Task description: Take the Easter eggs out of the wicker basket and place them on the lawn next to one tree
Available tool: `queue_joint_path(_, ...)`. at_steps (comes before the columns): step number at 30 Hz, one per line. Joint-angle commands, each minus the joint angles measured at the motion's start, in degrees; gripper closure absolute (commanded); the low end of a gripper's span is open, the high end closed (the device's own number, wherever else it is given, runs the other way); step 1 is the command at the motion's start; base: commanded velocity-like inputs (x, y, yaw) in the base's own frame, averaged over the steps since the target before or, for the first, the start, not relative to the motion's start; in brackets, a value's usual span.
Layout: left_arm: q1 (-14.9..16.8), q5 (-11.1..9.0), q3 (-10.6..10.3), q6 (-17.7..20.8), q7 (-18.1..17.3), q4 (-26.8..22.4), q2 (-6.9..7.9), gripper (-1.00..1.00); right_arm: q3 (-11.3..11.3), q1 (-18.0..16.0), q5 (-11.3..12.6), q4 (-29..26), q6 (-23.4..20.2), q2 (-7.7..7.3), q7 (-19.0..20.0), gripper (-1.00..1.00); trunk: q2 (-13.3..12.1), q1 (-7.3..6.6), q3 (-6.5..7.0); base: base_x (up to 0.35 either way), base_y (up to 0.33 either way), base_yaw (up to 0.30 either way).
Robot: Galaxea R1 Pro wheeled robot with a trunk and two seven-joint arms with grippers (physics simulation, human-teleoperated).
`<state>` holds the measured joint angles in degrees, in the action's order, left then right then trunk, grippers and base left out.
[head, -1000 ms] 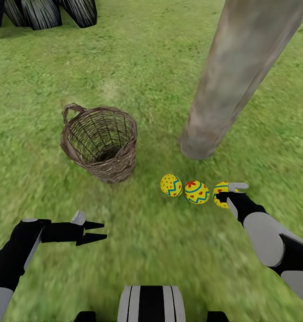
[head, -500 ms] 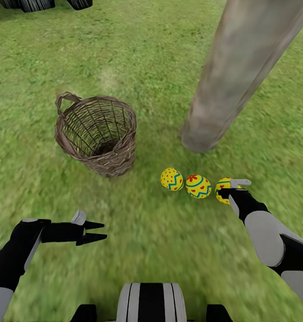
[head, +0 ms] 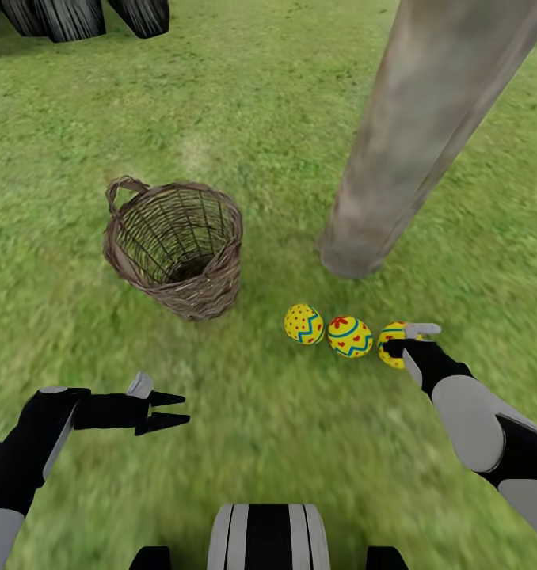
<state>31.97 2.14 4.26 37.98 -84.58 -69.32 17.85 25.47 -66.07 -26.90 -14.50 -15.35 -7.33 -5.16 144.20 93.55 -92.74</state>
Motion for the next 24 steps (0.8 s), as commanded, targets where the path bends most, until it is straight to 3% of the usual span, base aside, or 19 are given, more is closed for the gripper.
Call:
queue_joint_path(1,0.0,0.2,0.0,0.6,-0.3,0.0,-0.01,-1.00,0.2,0.0,-0.3,-0.1,-0.2,0.03,0.0,-1.00,0.0,-0.03,0.20,0.000,0.000,0.000)
queue_joint_path(17,0.0,1.0,-0.3,0.5,0.2,0.6,0.02,-1.00,0.3,0.0,-0.1,-3.9,-0.7,-0.16,-0.3,-1.00,-0.2,-0.44,3.74,0.000,0.000,0.000)
queue_joint_path(24,0.0,1.2,-0.3,-0.1,1.4,0.8,-0.01,-1.00,0.5,0.1,0.3,-4.4,-8.7,-1.27,-0.3,-1.00,-0.3,-0.62,5.29,0.000,0.000,0.000)
